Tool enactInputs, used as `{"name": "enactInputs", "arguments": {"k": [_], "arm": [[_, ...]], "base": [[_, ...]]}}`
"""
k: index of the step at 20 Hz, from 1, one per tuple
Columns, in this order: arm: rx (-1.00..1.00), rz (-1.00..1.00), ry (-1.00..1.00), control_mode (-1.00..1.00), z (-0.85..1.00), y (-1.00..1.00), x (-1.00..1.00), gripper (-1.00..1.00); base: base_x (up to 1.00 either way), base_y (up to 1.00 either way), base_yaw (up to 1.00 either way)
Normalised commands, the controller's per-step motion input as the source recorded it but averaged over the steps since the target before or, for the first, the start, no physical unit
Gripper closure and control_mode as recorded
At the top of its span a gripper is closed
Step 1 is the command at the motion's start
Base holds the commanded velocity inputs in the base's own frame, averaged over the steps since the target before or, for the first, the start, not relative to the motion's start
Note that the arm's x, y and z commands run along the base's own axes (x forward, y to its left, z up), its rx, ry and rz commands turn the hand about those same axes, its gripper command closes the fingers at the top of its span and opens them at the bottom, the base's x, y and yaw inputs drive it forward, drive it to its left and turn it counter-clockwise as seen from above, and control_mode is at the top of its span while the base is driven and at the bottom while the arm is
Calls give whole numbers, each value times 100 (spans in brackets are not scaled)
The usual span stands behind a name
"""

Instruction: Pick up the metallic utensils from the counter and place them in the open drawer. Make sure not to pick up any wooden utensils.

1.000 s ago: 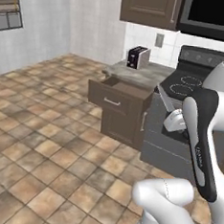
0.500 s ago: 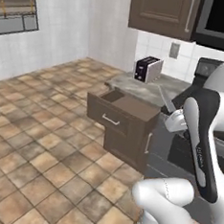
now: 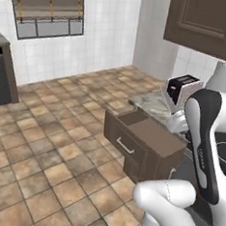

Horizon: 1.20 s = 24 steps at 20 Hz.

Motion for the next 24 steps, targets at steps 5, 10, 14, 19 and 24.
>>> {"name": "enactInputs", "arguments": {"k": [5, 10, 14, 19, 24], "arm": [[0, 0, 0, 100, 0, 0, 0, 100], [0, 0, 0, 100, 0, 0, 0, 100], [0, 0, 0, 100, 0, 0, 0, 100], [0, 0, 0, 100, 0, 0, 0, 100], [0, 0, 0, 100, 0, 0, 0, 100]], "base": [[20, -63, 42], [0, -55, 39], [5, -53, 32], [-1, -50, 22], [0, -12, 7]]}}
